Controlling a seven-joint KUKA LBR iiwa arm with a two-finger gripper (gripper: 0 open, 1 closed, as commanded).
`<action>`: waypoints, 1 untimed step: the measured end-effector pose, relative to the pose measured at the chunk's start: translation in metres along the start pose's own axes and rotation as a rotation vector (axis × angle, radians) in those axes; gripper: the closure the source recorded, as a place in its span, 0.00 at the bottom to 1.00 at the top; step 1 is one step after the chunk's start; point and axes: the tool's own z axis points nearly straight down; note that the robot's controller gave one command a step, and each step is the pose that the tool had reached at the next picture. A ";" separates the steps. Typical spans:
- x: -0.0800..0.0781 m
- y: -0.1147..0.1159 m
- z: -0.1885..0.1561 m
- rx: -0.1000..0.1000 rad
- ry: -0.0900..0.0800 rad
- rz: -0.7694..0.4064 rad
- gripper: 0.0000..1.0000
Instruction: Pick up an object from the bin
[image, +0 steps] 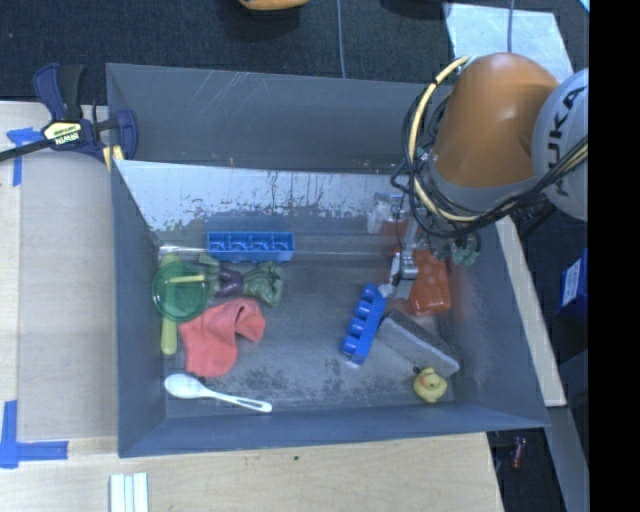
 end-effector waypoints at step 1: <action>-0.001 0.000 -0.005 0.000 -0.008 -0.001 0.00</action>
Offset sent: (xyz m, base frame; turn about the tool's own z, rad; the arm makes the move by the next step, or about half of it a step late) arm -0.0095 -0.0660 -0.1261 -0.1500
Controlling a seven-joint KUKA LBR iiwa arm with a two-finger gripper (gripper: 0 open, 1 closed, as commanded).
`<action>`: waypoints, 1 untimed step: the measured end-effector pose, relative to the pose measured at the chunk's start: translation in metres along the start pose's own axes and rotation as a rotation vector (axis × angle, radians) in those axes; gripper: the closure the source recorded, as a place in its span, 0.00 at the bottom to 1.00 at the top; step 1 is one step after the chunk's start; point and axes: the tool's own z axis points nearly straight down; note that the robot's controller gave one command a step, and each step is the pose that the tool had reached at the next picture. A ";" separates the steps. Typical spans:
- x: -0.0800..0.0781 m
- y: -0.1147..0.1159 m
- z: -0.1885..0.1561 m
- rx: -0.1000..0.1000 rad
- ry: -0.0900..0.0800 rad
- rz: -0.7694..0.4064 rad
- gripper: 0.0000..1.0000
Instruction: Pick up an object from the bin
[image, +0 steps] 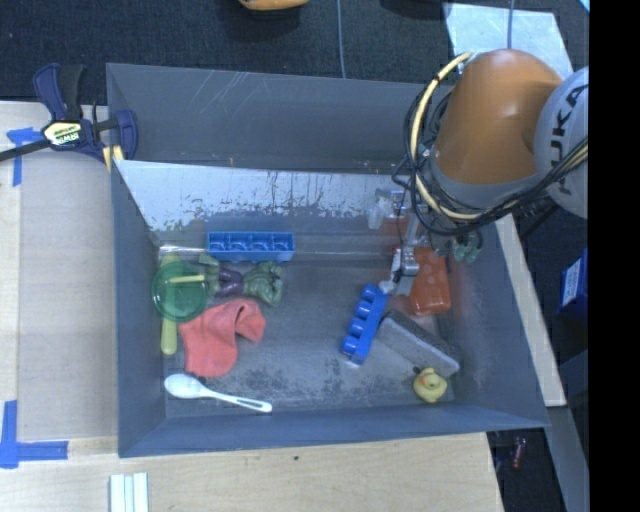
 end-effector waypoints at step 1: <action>0.002 -0.024 0.047 0.000 -0.006 -0.061 0.00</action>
Offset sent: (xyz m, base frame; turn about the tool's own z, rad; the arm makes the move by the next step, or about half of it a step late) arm -0.0515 -0.0172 -0.1235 -0.1589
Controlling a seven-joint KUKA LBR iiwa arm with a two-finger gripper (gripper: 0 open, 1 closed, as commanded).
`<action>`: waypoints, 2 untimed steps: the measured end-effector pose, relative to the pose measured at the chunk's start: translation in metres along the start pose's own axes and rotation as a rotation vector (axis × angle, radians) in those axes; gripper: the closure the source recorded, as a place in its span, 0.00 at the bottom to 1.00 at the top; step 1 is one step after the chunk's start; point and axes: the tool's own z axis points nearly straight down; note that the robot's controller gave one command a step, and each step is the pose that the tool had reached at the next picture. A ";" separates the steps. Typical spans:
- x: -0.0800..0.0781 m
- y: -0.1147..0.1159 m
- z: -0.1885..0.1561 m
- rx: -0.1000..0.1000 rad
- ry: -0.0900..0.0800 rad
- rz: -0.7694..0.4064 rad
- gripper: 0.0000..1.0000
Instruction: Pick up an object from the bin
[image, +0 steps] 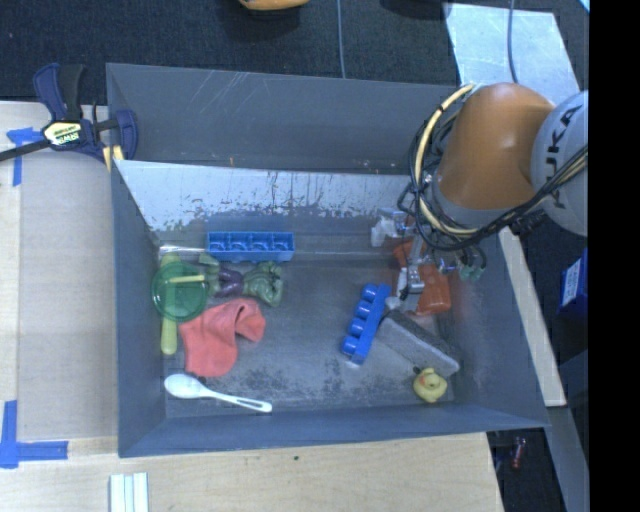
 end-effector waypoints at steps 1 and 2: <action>0.053 0.011 0.079 -0.002 0.007 -0.099 0.00; 0.062 0.002 0.086 0.005 -0.007 -0.546 1.00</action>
Offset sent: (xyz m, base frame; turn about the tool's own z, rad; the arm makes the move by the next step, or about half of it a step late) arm -0.0628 -0.0020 -0.0876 -0.5471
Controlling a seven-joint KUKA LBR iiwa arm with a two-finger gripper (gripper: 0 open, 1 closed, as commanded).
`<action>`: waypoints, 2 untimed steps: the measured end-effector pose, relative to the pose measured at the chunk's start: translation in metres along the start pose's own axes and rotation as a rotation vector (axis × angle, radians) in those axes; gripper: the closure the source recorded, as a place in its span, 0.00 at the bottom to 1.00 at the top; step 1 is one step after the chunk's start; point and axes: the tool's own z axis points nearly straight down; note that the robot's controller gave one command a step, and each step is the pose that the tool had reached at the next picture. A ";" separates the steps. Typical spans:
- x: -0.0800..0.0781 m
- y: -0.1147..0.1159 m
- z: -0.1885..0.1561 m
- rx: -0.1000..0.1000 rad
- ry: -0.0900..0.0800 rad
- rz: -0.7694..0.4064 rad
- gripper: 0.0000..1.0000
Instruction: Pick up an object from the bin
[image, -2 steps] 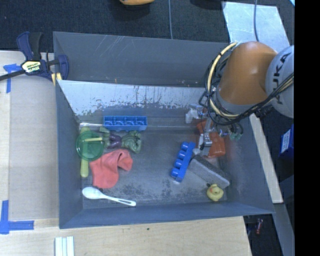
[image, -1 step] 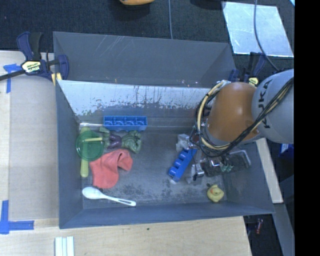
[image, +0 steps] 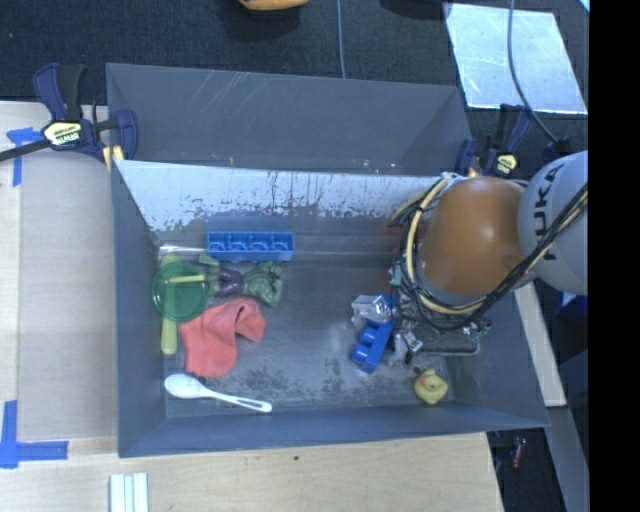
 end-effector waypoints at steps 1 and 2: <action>0.000 0.000 0.000 0.000 0.000 0.001 1.00; 0.005 -0.006 -0.052 -0.004 0.004 0.022 1.00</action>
Offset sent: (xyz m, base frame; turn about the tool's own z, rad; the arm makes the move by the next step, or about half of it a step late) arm 0.0001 -0.0134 0.0892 0.0321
